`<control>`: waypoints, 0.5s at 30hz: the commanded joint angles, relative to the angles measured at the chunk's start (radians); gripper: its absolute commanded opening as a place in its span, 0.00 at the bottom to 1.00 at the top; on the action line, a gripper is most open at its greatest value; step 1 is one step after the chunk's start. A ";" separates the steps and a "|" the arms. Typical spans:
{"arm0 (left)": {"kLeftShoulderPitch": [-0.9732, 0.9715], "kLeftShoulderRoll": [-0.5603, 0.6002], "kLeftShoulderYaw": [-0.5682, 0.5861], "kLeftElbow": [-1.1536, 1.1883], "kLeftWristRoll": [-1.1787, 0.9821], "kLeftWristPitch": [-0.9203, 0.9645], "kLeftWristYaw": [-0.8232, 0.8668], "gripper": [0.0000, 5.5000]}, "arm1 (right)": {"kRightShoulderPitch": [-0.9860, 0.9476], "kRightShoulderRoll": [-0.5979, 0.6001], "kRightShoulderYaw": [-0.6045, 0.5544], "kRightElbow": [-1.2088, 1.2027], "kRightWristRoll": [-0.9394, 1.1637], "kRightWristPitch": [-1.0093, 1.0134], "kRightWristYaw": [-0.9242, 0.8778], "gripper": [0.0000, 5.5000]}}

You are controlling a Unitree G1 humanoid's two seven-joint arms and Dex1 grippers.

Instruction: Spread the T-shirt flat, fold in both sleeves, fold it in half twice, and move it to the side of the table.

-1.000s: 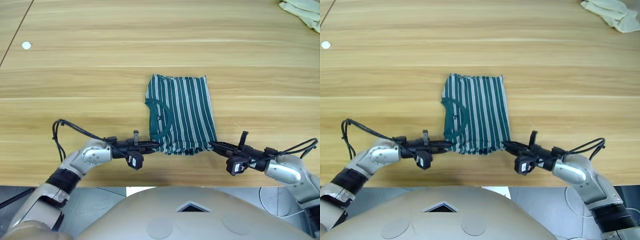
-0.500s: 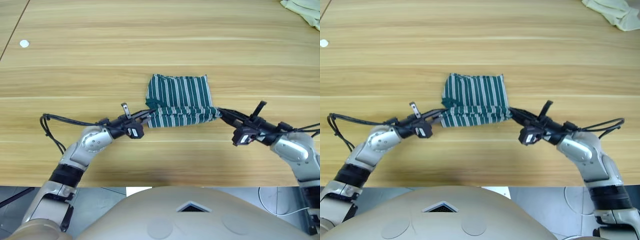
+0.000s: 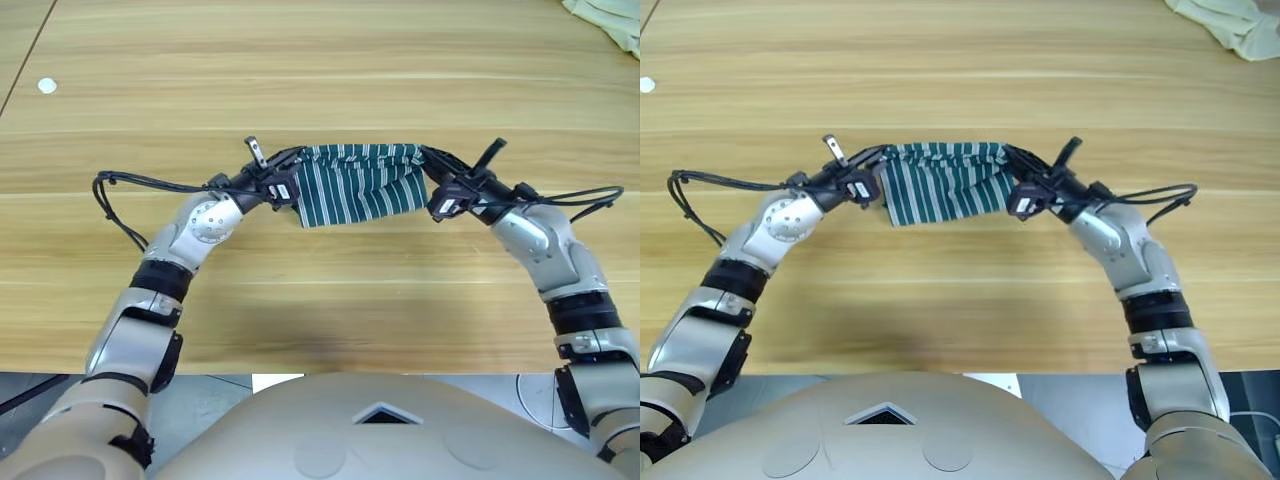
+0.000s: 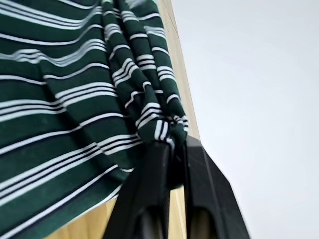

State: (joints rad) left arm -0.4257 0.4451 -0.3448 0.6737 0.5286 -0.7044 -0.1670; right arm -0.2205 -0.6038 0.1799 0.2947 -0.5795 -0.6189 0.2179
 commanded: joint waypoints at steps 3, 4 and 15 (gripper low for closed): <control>-0.089 -0.061 -0.052 0.190 0.052 -0.041 0.075 0.02 | -0.082 0.019 0.026 0.068 -0.012 0.016 -0.039 0.03; -0.104 -0.073 -0.056 0.224 0.057 -0.044 0.093 0.02 | -0.096 0.022 0.030 0.084 -0.015 0.019 -0.049 0.10; -0.249 -0.144 -0.024 0.502 0.030 -0.046 0.215 0.28 | -0.243 0.073 0.106 0.305 -0.068 0.032 -0.149 0.45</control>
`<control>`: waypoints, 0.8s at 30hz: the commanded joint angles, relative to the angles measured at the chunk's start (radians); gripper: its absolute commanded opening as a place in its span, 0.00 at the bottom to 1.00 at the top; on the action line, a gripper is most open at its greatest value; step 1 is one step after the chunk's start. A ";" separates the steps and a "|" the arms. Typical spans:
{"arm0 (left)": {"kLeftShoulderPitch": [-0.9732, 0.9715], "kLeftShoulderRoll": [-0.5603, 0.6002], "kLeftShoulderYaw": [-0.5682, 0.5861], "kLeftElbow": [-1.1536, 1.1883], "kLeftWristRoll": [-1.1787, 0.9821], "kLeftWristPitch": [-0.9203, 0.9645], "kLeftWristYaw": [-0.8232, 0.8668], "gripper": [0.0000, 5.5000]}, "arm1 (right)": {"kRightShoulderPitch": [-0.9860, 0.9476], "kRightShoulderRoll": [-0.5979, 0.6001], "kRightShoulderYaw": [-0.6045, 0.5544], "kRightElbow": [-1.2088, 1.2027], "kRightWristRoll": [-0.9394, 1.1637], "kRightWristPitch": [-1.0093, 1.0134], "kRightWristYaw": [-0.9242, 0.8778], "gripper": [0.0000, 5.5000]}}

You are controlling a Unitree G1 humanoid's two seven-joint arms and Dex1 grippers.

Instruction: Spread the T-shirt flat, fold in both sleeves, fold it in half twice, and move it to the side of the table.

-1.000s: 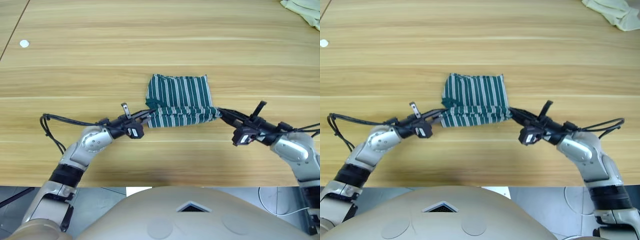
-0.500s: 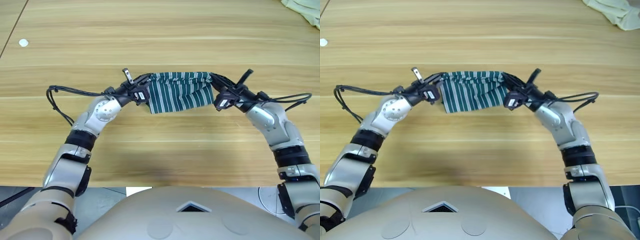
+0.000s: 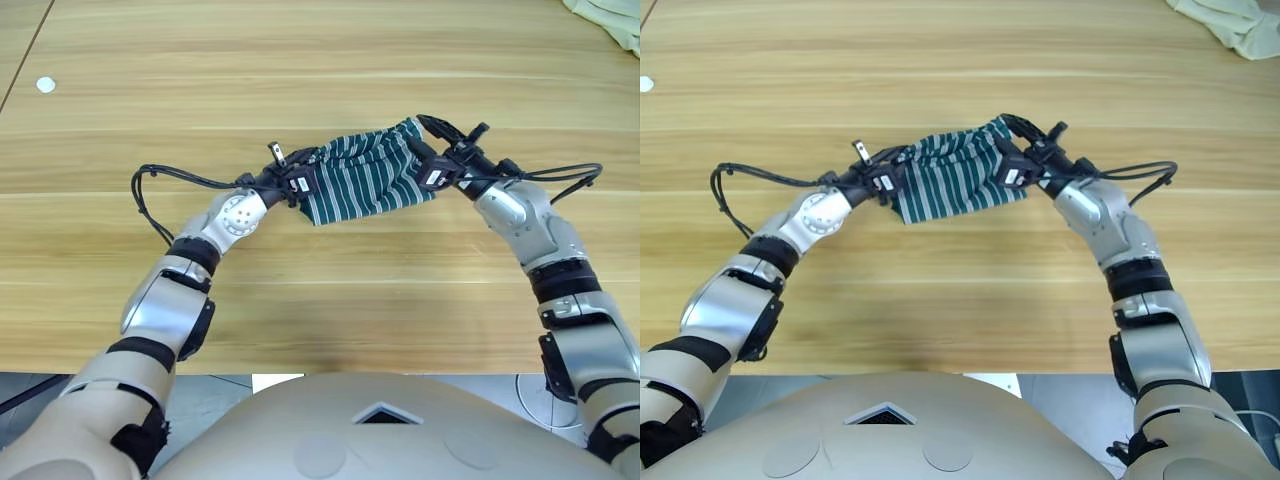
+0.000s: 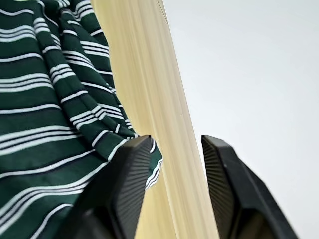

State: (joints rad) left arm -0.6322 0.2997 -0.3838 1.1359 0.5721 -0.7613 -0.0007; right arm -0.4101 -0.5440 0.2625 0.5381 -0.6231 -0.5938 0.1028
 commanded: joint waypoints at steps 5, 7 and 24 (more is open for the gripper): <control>-0.069 0.002 0.021 0.086 -0.010 0.059 0.146 0.39 | -0.088 0.063 0.072 0.100 -0.038 -0.011 -0.073 0.60; -0.088 0.003 0.025 0.115 -0.012 0.102 0.173 0.39 | -0.104 0.107 0.115 0.124 -0.046 -0.021 -0.065 0.64; 0.007 0.069 0.305 0.141 -0.305 0.083 0.138 0.39 | -0.323 0.388 -0.236 0.733 0.560 0.298 0.379 0.64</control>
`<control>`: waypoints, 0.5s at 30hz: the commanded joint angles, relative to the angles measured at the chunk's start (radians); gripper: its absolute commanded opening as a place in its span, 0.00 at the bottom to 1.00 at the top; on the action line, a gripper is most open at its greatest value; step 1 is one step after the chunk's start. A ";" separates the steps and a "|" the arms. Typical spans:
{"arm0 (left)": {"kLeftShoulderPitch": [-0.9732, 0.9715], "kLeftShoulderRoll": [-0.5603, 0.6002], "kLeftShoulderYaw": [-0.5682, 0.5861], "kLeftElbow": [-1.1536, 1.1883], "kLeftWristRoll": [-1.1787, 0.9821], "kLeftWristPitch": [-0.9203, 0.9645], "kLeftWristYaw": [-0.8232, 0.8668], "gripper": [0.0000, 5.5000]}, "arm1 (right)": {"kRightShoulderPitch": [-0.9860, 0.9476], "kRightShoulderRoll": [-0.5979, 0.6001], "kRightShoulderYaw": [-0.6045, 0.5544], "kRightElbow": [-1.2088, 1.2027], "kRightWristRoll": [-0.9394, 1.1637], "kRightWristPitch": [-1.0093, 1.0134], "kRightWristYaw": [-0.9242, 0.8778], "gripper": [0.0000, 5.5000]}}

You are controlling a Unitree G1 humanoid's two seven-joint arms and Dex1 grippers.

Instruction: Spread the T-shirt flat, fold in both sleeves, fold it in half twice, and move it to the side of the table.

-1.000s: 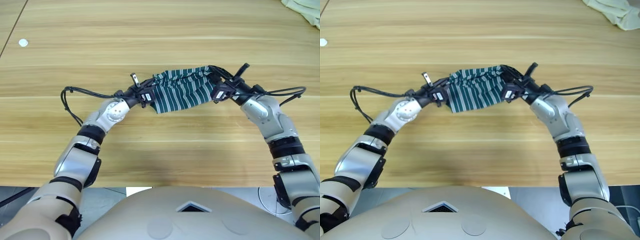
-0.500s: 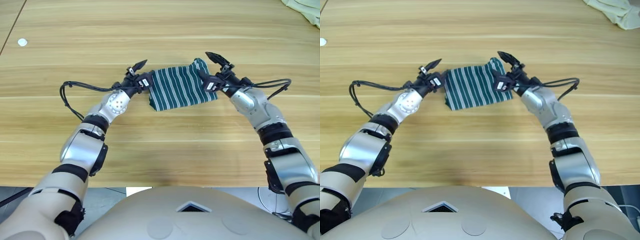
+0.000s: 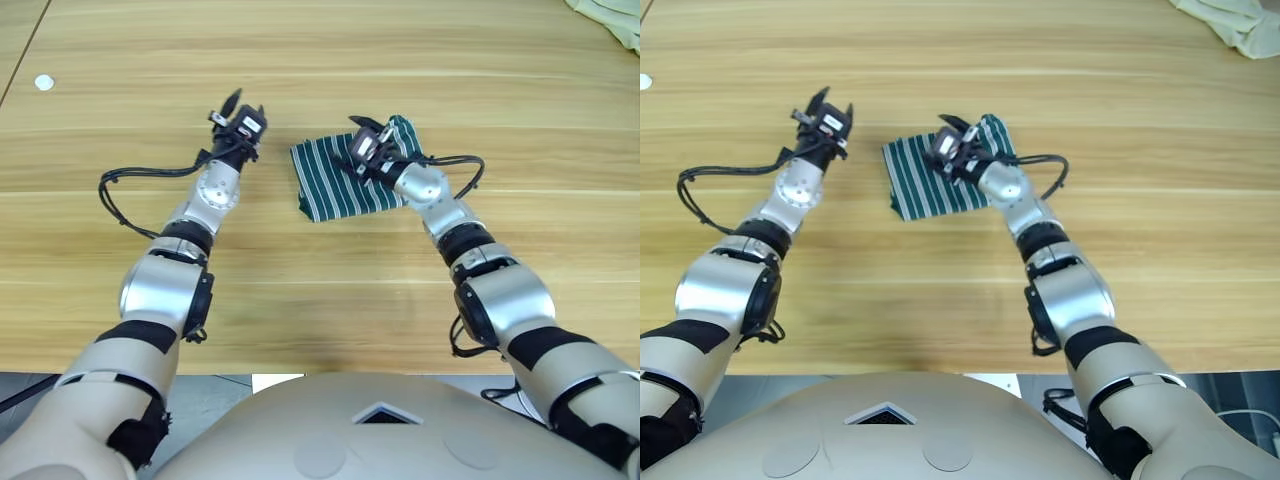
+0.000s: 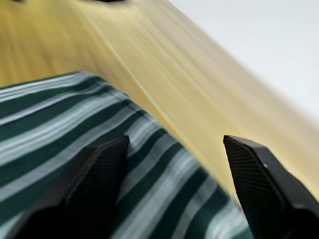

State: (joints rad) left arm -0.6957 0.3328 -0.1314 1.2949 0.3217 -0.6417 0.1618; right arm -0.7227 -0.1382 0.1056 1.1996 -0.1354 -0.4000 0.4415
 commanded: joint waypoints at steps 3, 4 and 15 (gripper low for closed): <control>0.132 0.064 0.106 -0.054 -0.110 -0.086 -0.039 0.39 | -0.012 -0.032 -0.123 0.116 0.093 0.214 -0.031 0.64; 0.149 0.071 0.123 -0.069 -0.127 -0.102 -0.038 0.39 | -0.015 -0.036 -0.133 0.127 0.093 0.251 -0.070 0.64; 0.323 0.054 0.257 -0.212 -0.270 -0.176 -0.059 0.39 | -0.009 -0.193 -0.388 0.145 0.213 0.395 -0.700 0.64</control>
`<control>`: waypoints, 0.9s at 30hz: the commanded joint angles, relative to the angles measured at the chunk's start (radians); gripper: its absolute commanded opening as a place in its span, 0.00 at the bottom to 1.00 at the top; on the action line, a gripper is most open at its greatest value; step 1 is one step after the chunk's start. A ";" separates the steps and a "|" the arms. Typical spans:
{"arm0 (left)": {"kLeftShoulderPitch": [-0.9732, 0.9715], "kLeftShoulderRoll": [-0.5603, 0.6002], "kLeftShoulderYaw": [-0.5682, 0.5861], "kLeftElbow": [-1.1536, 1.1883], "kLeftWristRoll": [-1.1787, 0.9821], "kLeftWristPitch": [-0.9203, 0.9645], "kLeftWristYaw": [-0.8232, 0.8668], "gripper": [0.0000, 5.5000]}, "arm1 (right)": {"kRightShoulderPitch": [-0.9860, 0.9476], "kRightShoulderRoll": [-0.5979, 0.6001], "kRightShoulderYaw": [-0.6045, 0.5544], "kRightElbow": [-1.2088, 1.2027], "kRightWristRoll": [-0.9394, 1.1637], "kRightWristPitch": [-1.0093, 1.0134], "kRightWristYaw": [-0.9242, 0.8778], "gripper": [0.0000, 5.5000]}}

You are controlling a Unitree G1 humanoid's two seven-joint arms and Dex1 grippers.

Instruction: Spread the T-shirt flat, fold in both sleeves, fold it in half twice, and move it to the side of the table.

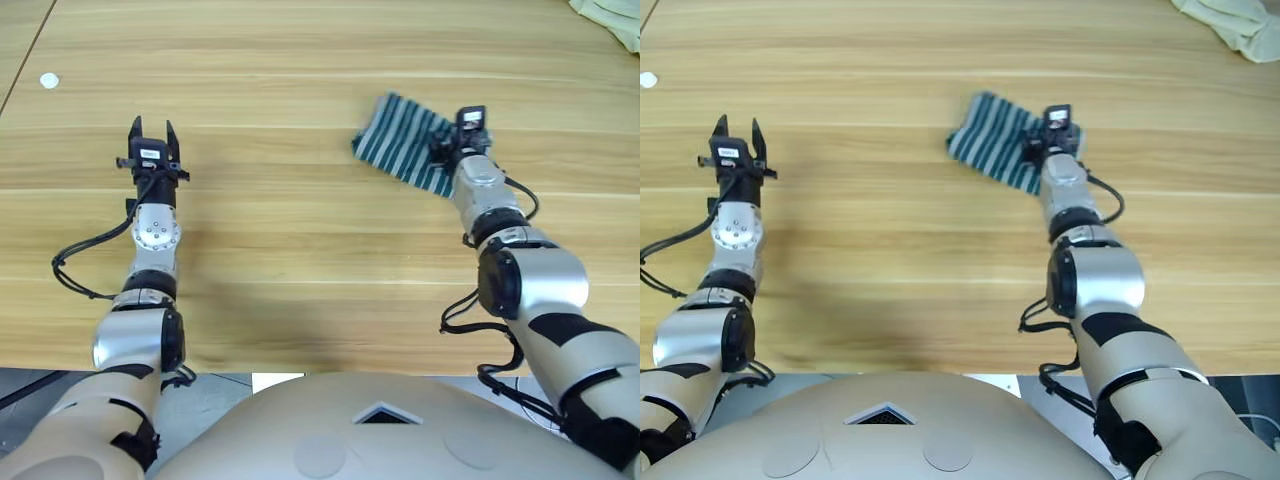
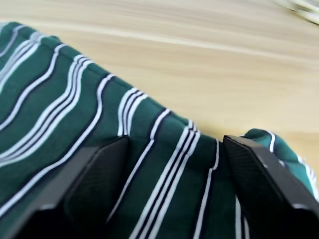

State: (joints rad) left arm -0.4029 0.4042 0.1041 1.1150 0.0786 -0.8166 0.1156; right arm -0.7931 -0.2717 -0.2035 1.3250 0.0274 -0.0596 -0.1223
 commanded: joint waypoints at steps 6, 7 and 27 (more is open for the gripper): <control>0.046 -0.122 0.084 -0.037 -0.118 0.042 -0.006 0.39 | 0.243 -0.180 -0.258 0.006 0.154 0.021 -0.457 0.64; 0.045 -0.141 0.103 -0.034 -0.150 0.059 -0.023 0.39 | 0.270 -0.185 -0.278 0.001 0.165 0.008 -0.487 0.64; -0.242 -0.300 -0.022 0.102 0.043 0.115 0.118 0.70 | 0.028 0.193 0.224 -0.075 -0.308 -0.563 -0.286 0.64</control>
State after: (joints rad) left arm -0.6216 0.1115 0.0832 1.1818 0.1191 -0.7342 0.2139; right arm -0.7296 -0.0969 0.0606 1.1977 -0.3395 -0.6610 -0.4738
